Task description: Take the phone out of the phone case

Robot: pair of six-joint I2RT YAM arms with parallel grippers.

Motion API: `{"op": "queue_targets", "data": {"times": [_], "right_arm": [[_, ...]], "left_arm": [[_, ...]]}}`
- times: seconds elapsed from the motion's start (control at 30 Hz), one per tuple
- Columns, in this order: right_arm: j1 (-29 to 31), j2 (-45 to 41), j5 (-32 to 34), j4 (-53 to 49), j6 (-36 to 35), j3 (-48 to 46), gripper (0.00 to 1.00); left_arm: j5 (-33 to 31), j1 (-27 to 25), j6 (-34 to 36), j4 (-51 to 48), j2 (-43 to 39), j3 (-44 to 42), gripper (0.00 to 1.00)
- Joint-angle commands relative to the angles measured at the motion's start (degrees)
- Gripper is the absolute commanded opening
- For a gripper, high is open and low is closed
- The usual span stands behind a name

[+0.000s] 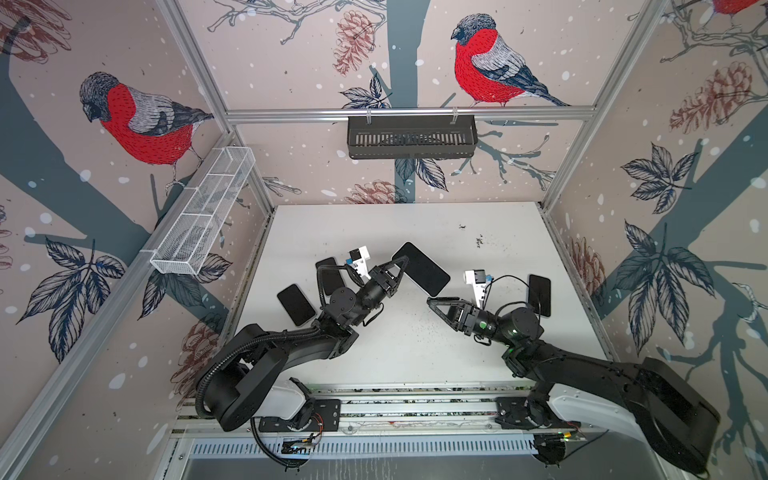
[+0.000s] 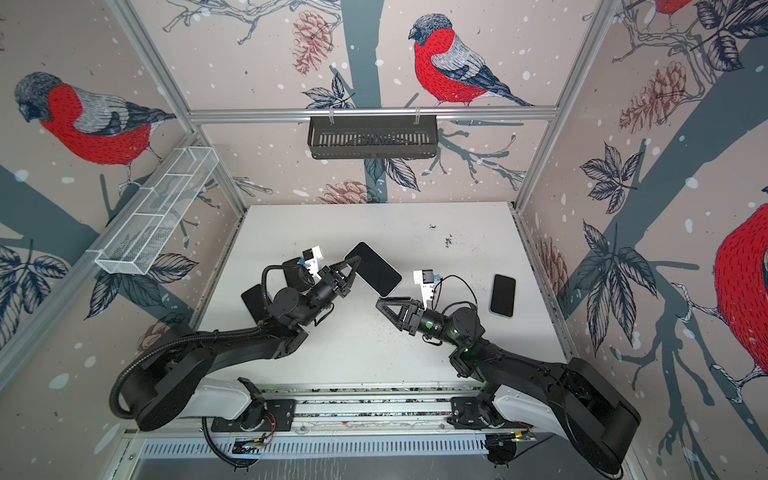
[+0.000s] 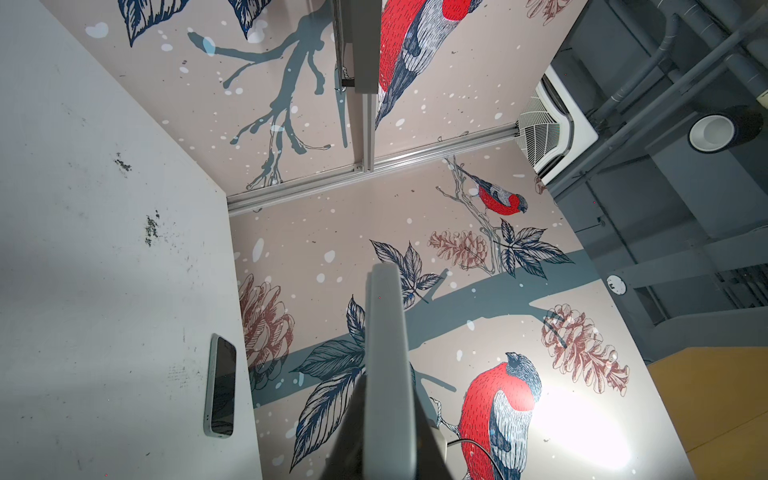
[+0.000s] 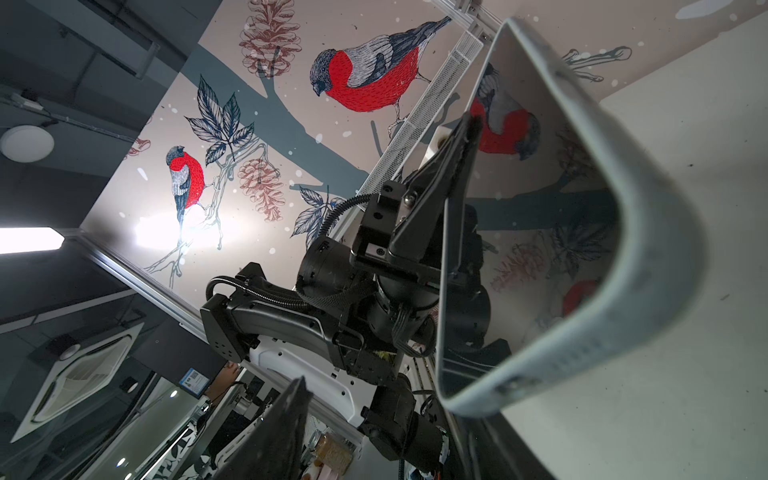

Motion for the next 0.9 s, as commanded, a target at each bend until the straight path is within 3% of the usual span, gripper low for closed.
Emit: {"op": "queue_targets", "data": {"times": [0.0,0.87], "right_arm": [[0.0,0.5,-0.8,4.6,0.9,0.7,0.57],[-2.1,2.9,-0.8,6.9,3.2,1.0,0.25]], "left_arm": [[-0.1,-0.2,-0.8,7.5,0.1,0.4,0.0],[0.3,-1.6,0.1,8.9,0.4,0.4,0.0]]}}
